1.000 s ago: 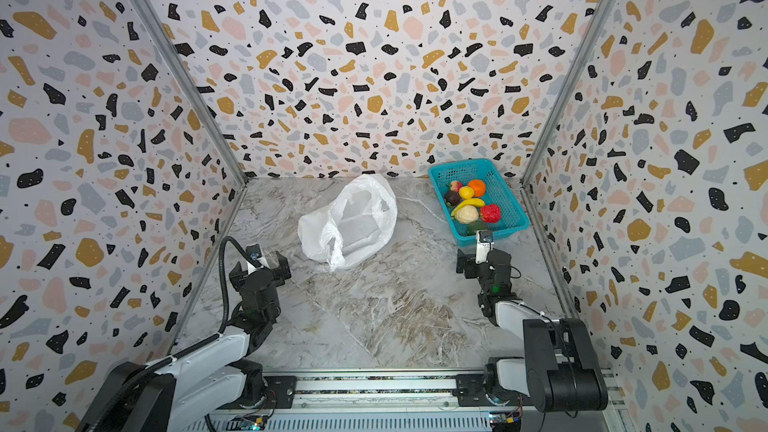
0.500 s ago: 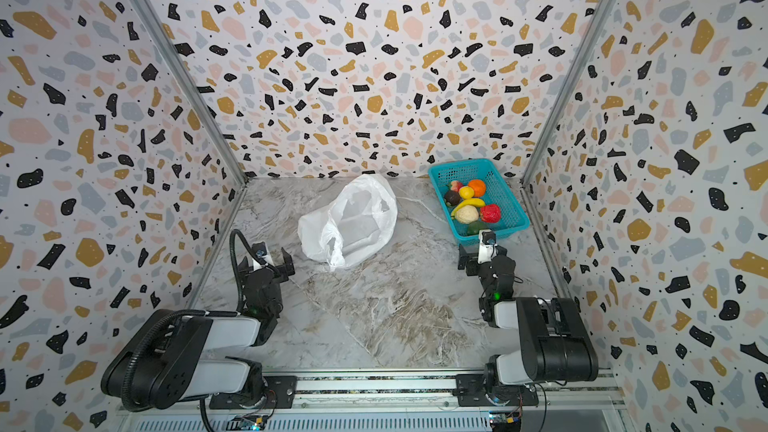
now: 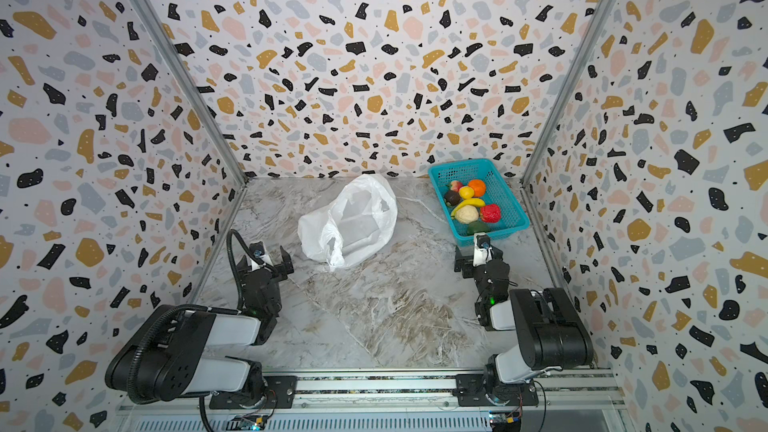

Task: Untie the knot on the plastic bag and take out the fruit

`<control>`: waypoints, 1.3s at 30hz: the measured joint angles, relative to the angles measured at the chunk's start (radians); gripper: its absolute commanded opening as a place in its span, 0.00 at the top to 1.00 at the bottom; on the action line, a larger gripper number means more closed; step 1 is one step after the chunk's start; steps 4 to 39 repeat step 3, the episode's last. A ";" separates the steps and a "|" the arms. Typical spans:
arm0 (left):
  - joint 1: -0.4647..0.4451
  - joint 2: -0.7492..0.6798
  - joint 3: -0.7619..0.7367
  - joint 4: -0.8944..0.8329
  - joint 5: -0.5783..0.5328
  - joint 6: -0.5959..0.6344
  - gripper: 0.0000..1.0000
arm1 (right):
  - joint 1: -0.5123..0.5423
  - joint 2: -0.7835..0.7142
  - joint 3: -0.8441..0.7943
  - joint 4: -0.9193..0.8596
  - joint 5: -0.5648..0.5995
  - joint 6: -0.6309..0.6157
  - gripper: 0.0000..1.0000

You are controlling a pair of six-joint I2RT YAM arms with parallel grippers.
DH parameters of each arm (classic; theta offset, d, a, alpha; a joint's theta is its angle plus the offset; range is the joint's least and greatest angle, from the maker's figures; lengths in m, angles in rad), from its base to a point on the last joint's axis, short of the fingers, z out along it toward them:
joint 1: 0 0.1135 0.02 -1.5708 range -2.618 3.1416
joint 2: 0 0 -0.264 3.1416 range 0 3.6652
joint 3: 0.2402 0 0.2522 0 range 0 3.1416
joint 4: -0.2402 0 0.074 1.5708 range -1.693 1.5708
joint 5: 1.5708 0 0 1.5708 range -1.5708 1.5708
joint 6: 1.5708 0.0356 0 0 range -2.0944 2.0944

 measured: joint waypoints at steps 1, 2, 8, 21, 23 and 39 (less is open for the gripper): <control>0.002 0.000 0.000 0.000 0.002 -0.001 0.01 | 0.000 0.000 0.000 0.000 0.005 0.000 0.01; 0.003 0.000 0.000 0.000 0.004 -0.002 0.00 | 0.000 0.000 0.000 0.000 0.006 0.000 0.01; 0.004 0.000 0.000 0.000 0.005 -0.003 0.01 | 0.000 0.000 0.000 0.001 0.007 0.000 0.01; 0.004 0.000 0.000 0.000 0.005 -0.003 0.01 | 0.000 0.000 0.000 0.001 0.007 0.000 0.01; 0.004 0.000 0.000 0.000 0.005 -0.003 0.01 | 0.000 0.000 0.000 0.001 0.007 0.000 0.01; 0.004 0.000 0.000 0.000 0.005 -0.003 0.01 | 0.000 0.000 0.000 0.001 0.007 0.000 0.01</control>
